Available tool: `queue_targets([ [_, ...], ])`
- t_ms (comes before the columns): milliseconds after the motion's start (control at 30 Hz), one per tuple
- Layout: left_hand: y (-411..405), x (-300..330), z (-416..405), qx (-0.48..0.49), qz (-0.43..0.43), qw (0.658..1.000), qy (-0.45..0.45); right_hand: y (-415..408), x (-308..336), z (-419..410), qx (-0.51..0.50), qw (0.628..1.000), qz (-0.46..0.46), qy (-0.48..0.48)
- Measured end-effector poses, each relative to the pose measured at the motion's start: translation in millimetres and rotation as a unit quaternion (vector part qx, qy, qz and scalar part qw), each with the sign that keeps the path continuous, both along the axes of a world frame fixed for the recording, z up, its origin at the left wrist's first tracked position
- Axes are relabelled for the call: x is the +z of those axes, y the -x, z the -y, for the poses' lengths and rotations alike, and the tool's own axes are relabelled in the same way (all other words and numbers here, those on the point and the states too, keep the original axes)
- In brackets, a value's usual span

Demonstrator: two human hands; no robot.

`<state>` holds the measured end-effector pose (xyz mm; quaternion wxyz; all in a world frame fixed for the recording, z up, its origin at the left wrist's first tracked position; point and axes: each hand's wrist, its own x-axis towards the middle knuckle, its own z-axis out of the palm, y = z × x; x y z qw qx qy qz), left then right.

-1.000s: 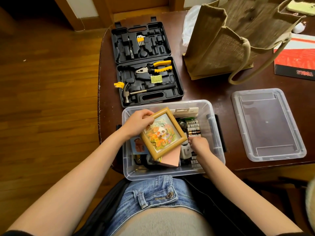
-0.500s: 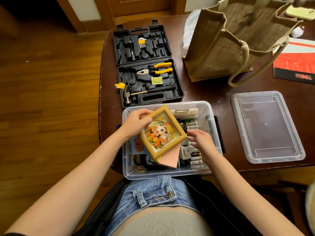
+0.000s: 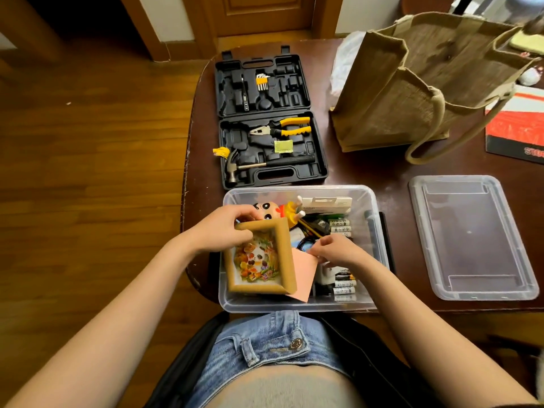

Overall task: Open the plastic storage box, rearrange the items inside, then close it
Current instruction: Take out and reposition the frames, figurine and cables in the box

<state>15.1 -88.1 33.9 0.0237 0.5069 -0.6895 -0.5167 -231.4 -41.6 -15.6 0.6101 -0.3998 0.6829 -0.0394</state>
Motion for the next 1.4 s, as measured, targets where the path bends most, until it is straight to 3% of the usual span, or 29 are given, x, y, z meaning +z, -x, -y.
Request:
queue_targets([
  [233,9.1,-8.8,-7.0,-0.041,0.071,0.995,0.054,22.2,-3.2,0.9,-0.091,0.996,0.009,0.019],
  [433,14.4,-2.9,-2.7,-0.11,0.098,0.988,0.037,31.9,11.5,4.6,-0.151,0.986,0.053,0.044],
  [600,15.9,0.4,-3.7,-0.098,0.054,0.994,0.017,25.9,27.2,8.6,-0.088,0.991,0.072,0.076],
  [800,8.8,3.2,-12.1,0.04,-0.045,0.998,-0.001,-3.9,45.5,-4.1,0.077,0.965,0.234,0.094],
  [867,10.9,4.2,-13.2,0.076,-0.063,0.995,-0.012,-17.9,41.2,-9.3,0.095,0.964,0.214,0.128],
  [1100,24.8,2.7,-13.9,0.2,-0.115,0.969,-0.089,18.8,39.1,-2.5,-0.088,0.966,0.216,0.116],
  [1267,28.6,-3.5,-23.5,0.117,-0.05,0.989,-0.079,67.1,47.9,14.7,-0.15,0.968,0.18,0.095],
  [1400,33.1,-9.2,-24.9,0.065,0.031,0.997,-0.005,74.1,43.4,23.3,-0.081,0.991,0.077,0.079],
])
